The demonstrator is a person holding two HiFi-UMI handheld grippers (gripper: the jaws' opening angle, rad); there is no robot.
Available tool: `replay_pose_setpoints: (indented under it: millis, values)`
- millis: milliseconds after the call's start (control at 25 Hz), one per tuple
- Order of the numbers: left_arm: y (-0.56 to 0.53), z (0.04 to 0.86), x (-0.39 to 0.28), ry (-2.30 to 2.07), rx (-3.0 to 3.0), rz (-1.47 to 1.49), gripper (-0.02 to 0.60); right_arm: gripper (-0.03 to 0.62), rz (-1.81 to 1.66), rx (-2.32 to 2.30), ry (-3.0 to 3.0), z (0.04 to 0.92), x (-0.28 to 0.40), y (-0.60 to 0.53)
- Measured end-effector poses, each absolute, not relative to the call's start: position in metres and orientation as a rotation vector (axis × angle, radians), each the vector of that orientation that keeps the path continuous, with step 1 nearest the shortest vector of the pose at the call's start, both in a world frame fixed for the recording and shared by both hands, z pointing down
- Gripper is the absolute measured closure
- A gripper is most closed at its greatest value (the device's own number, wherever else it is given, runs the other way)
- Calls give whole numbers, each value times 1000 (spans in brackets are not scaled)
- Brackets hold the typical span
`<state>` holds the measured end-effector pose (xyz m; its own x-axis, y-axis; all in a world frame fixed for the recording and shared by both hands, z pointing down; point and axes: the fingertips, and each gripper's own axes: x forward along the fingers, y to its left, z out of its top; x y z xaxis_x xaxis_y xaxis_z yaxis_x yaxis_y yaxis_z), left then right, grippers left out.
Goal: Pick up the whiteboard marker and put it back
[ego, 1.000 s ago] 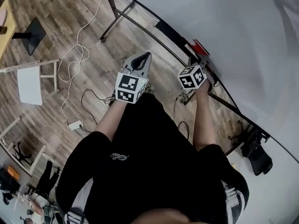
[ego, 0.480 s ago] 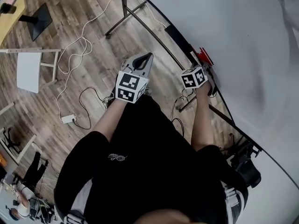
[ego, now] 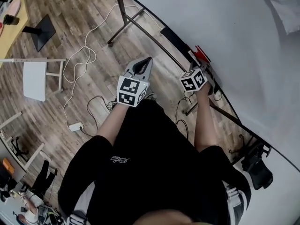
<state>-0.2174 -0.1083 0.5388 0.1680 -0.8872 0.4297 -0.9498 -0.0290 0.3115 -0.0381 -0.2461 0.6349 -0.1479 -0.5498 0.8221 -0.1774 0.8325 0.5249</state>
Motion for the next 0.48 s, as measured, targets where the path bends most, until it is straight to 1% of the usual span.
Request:
replay_pose_setpoints:
  millis: [280, 480]
  values:
    - [-106, 526, -187, -1708, 1984, 186, 575, 539, -357, 665, -1880, 600, -30, -225]
    - [-112, 510, -152, -1663, 2080, 208, 574, 539, -200, 810, -2116, 555, -21, -204]
